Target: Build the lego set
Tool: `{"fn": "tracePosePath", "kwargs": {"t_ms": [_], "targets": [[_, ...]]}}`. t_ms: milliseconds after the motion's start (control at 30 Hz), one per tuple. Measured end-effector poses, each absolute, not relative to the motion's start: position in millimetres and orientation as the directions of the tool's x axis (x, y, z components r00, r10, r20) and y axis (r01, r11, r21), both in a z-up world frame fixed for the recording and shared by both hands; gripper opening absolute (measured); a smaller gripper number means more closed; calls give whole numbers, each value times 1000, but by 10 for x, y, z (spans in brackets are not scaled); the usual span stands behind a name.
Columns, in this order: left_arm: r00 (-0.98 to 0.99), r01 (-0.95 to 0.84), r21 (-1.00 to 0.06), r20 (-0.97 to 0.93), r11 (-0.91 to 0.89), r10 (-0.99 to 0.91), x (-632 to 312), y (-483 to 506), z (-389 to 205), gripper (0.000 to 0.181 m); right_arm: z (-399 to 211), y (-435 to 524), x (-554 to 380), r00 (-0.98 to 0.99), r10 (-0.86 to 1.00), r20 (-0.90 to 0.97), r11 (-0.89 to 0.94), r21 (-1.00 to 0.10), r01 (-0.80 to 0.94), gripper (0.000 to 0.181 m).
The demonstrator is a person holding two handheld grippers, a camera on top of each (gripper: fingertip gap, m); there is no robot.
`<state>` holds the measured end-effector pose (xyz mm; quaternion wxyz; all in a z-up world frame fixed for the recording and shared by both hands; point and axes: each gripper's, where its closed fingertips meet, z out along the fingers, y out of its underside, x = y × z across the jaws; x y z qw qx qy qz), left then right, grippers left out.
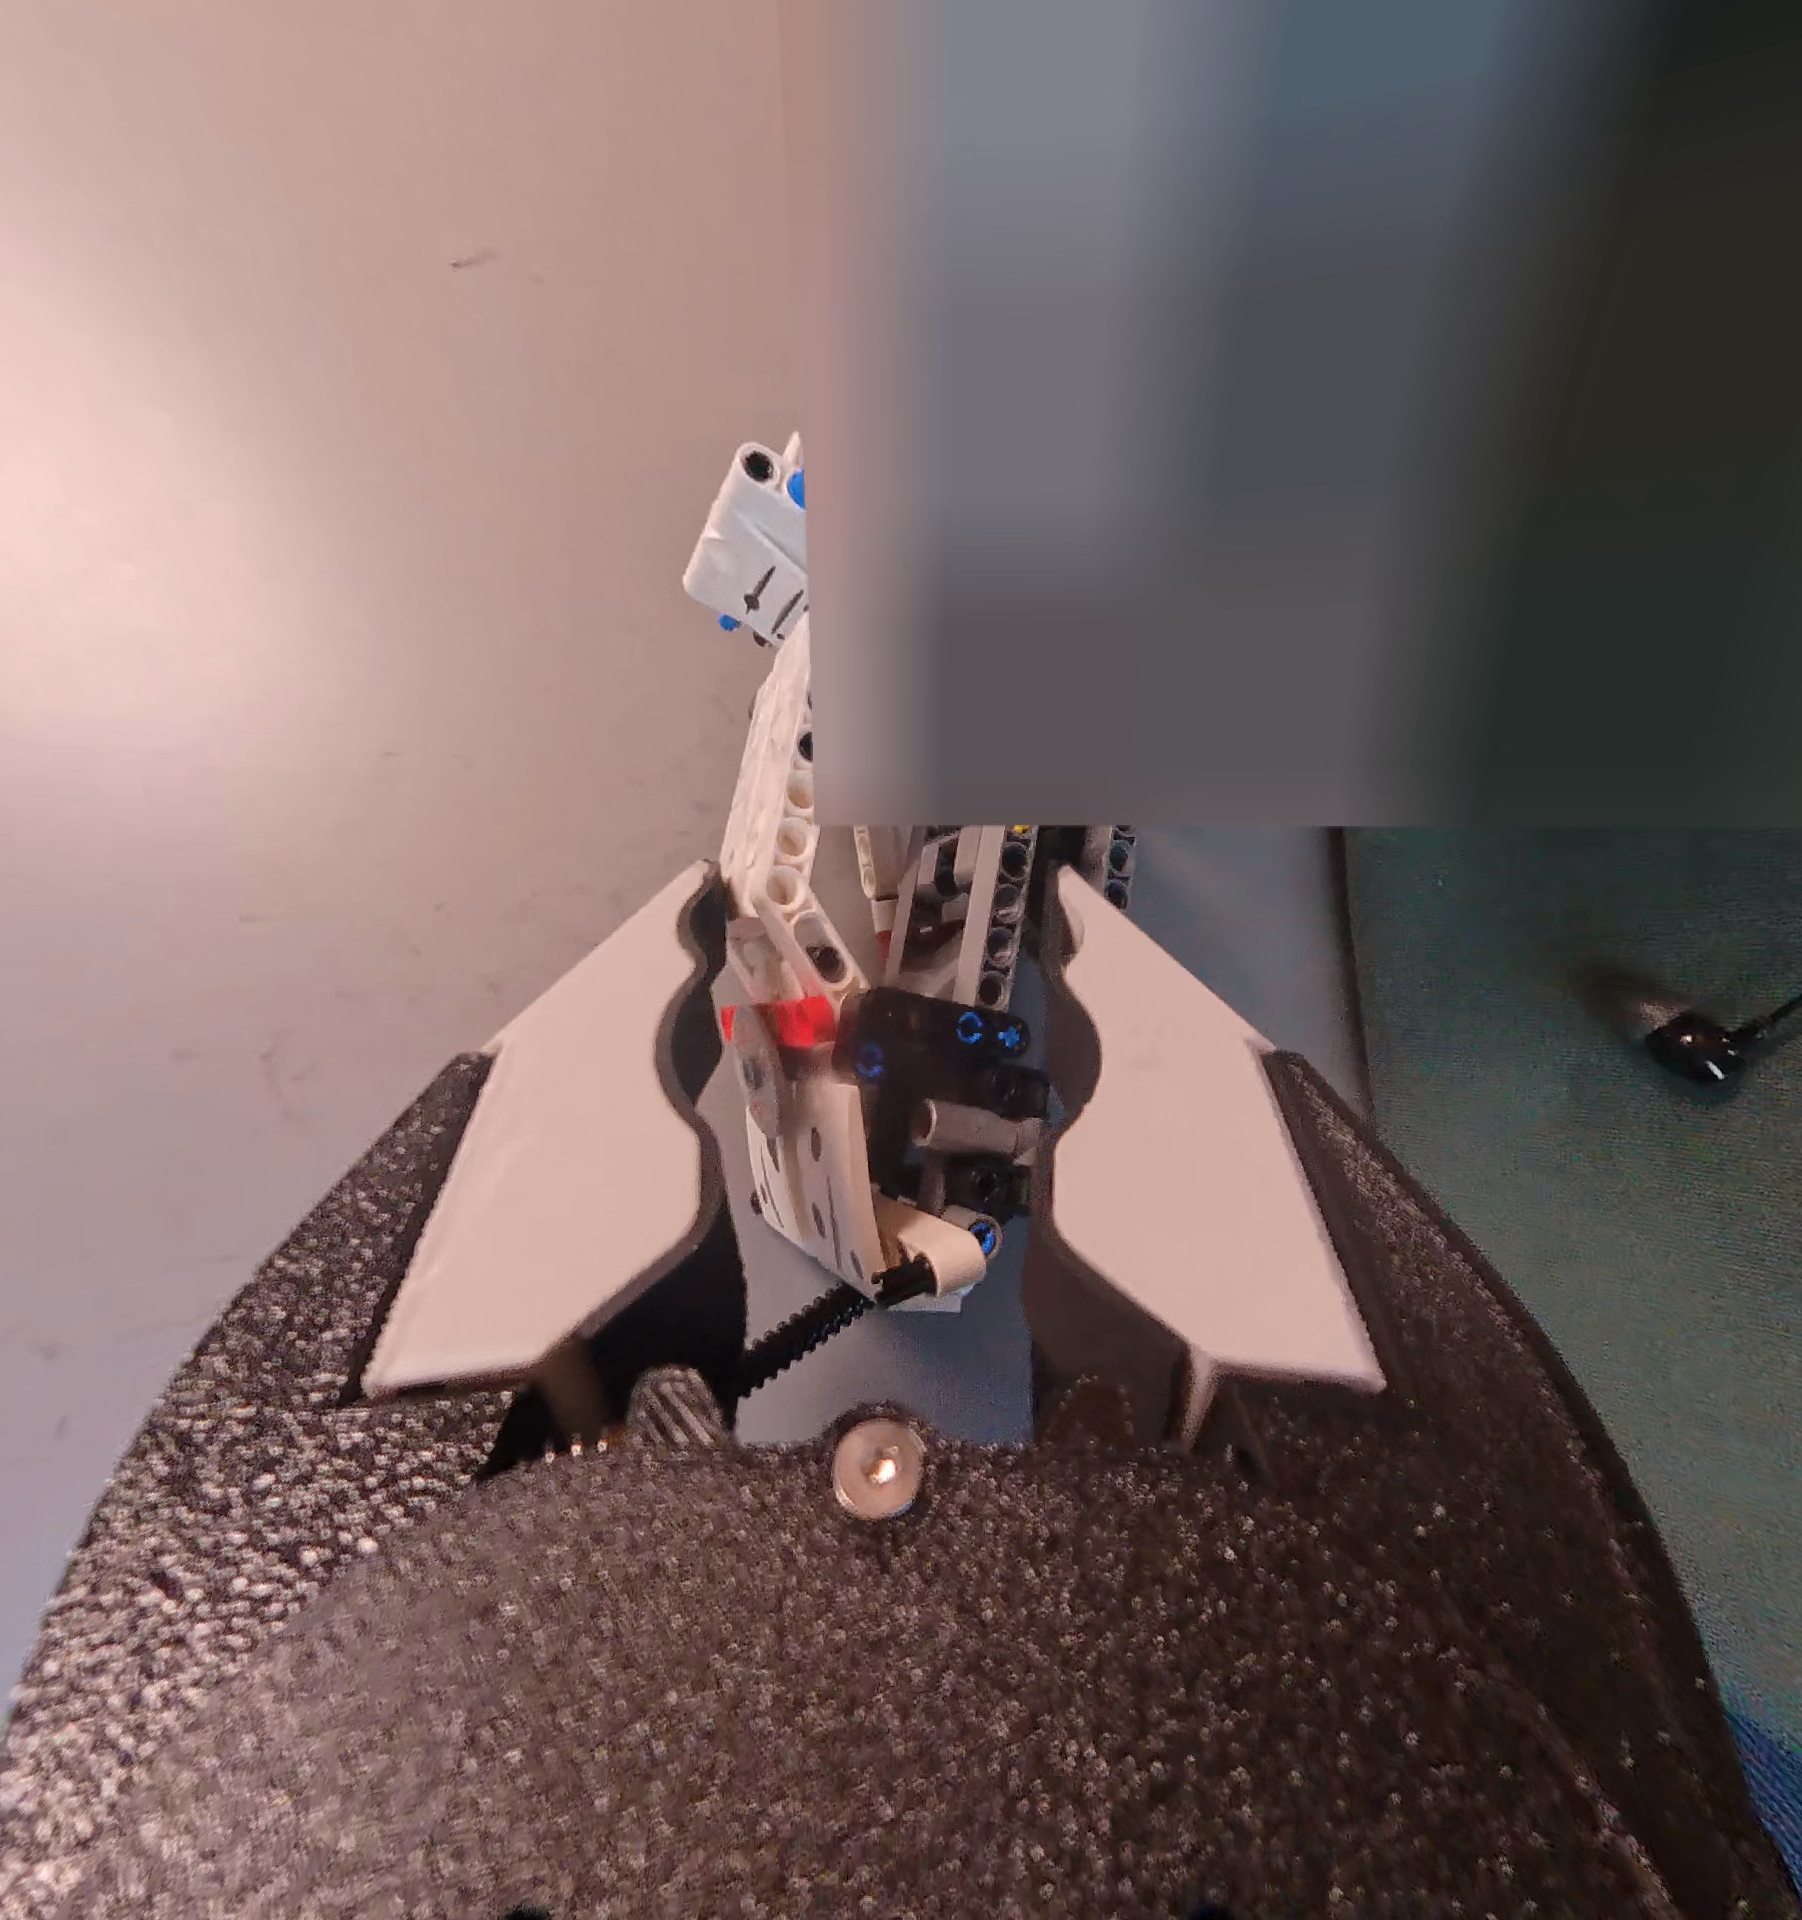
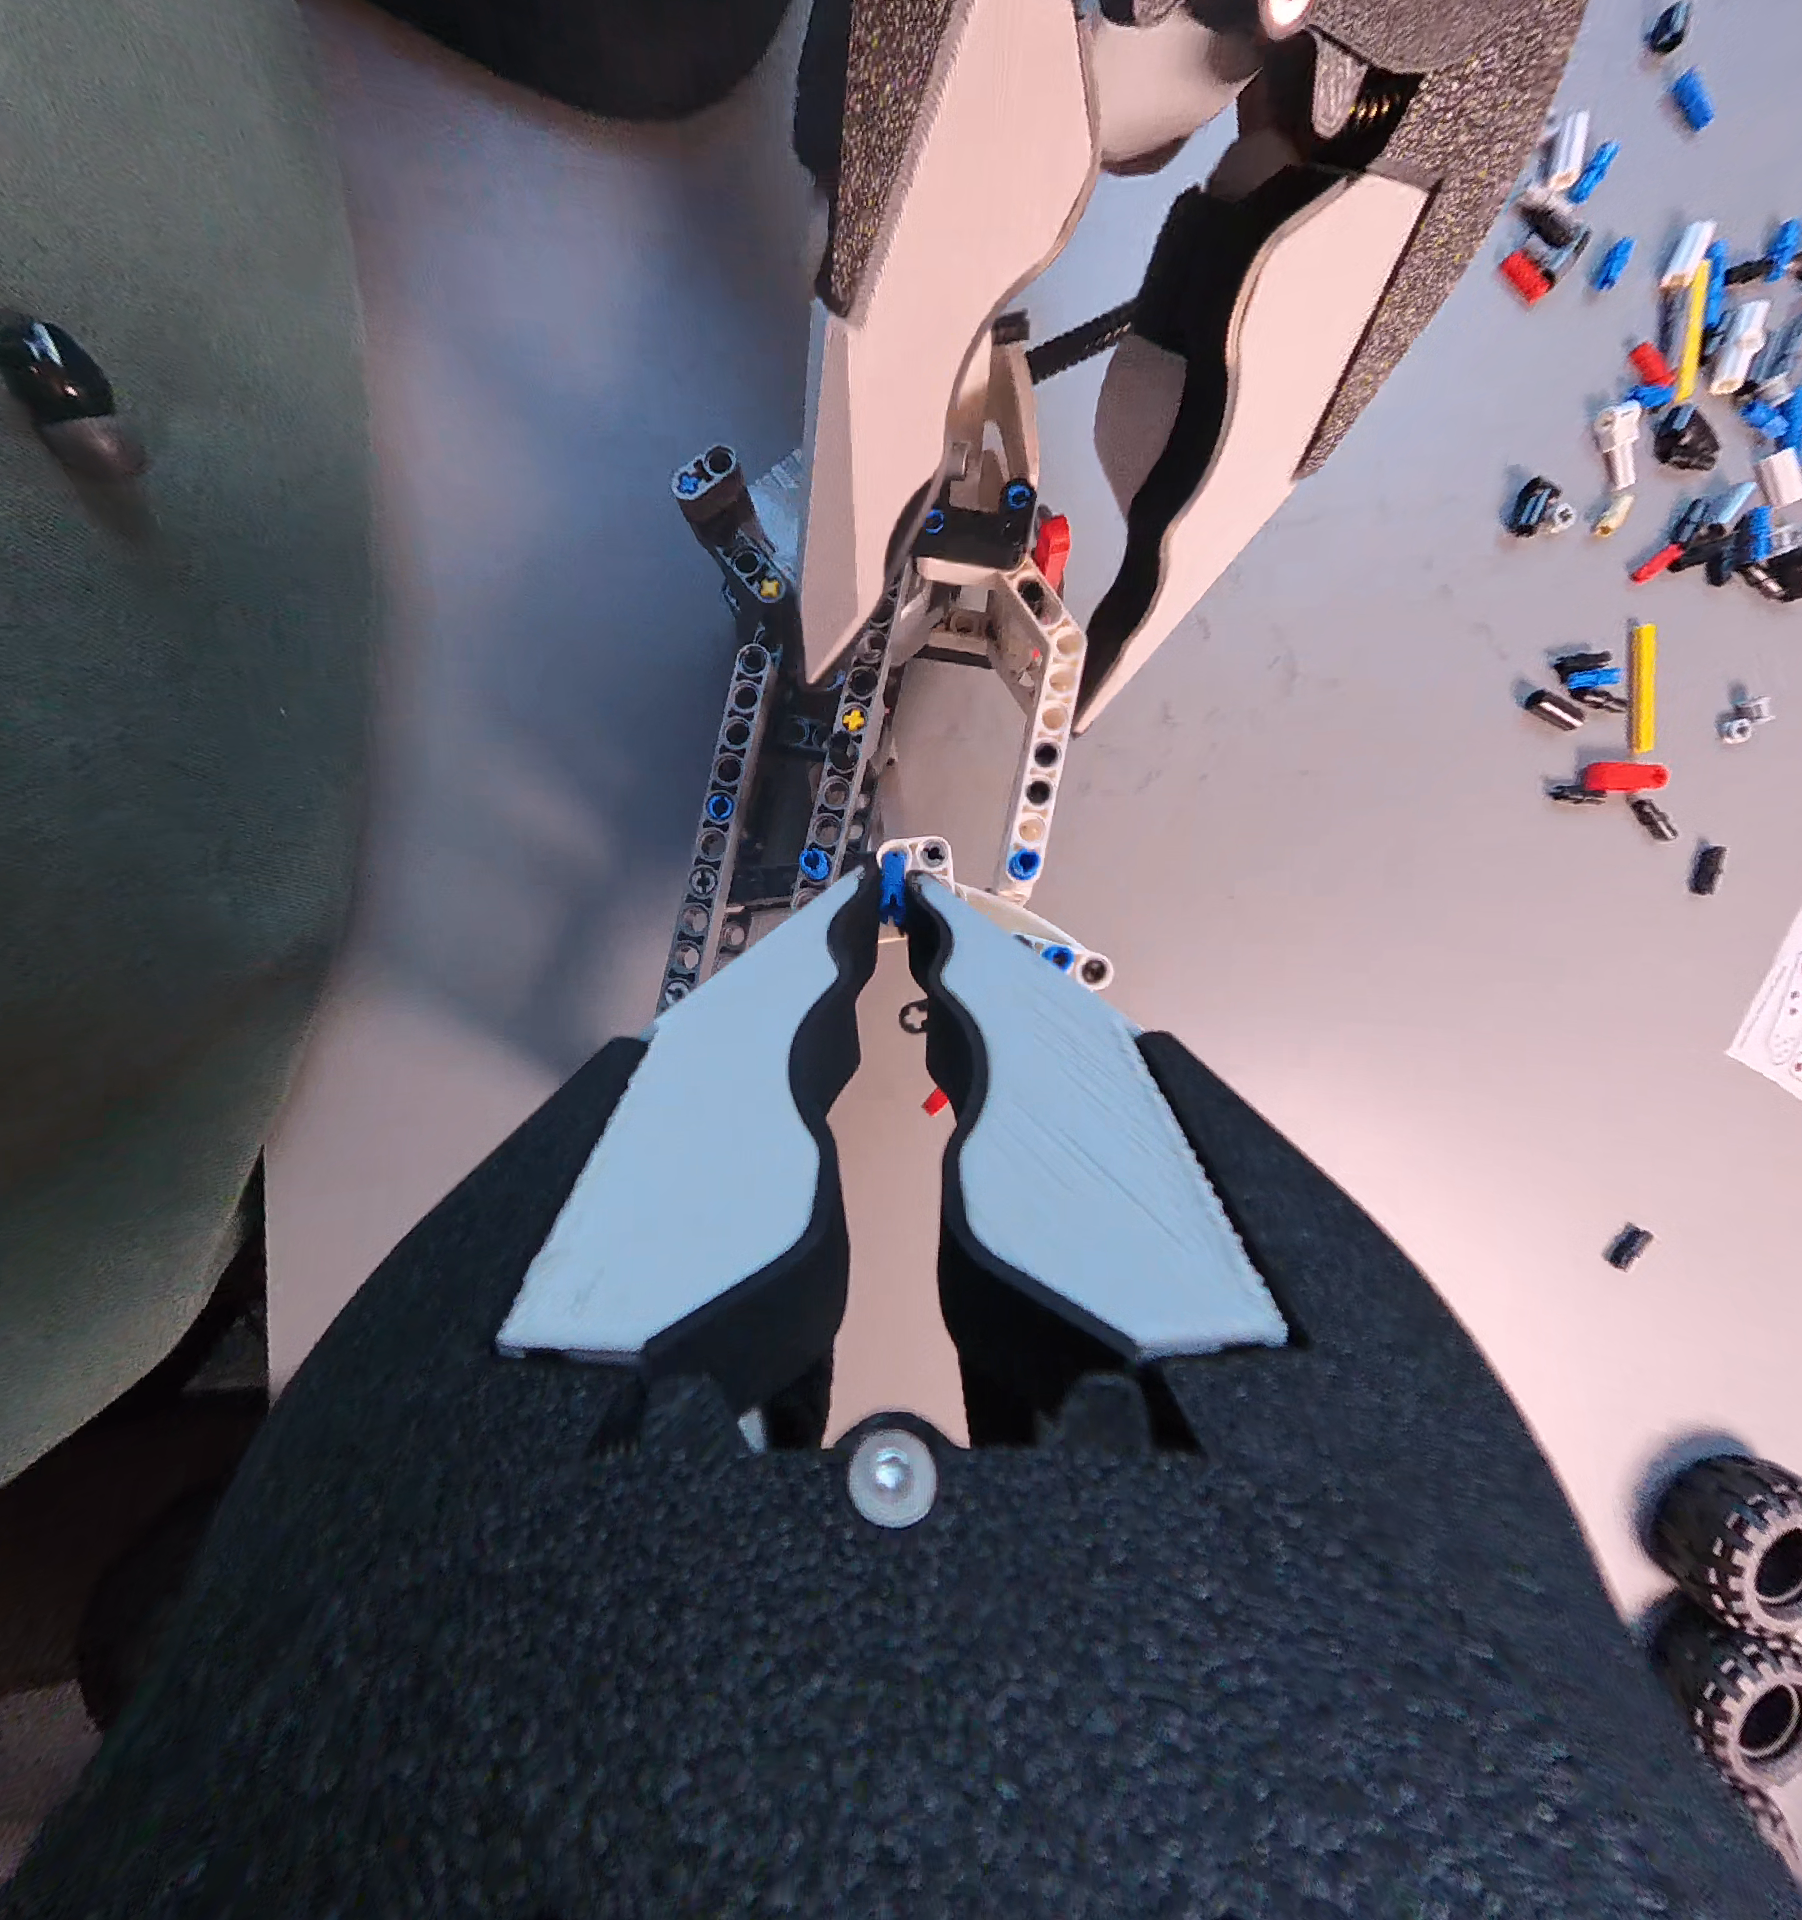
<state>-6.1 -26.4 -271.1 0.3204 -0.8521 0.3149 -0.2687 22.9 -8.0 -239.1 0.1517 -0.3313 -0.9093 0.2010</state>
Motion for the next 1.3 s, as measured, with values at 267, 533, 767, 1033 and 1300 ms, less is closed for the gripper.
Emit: {"fn": "tracePosePath", "kwargs": {"t_ms": [267, 533, 767, 1033, 1300], "targets": [[719, -252, -727, 301, -638, -627, -16, -249, -2741, 58, -2453, -52, 233, -776, 617, 136, 765, -334, 550, 4], [737, -206, -738, 315, -643, -598, -12, -232, -2743, 57, -2490, -7, 236, -839, 537, 87, 837, -180, 517, 4], [727, -145, -748, 364, -648, -582, -23, -205, -2750, 56, -2510, 28, 199, -922, 386, 15, 921, -53, 385, 4], [718, -103, -754, 395, -649, -573, -29, -188, -2751, 56, -2514, 14, 182, -936, 347, -51, 936, -36, 349, 3], [717, -98, -754, 398, -649, -572, -31, -188, -2751, 56, -2515, 23, 184, -944, 324, -67, 946, -5, 325, 3]]}}
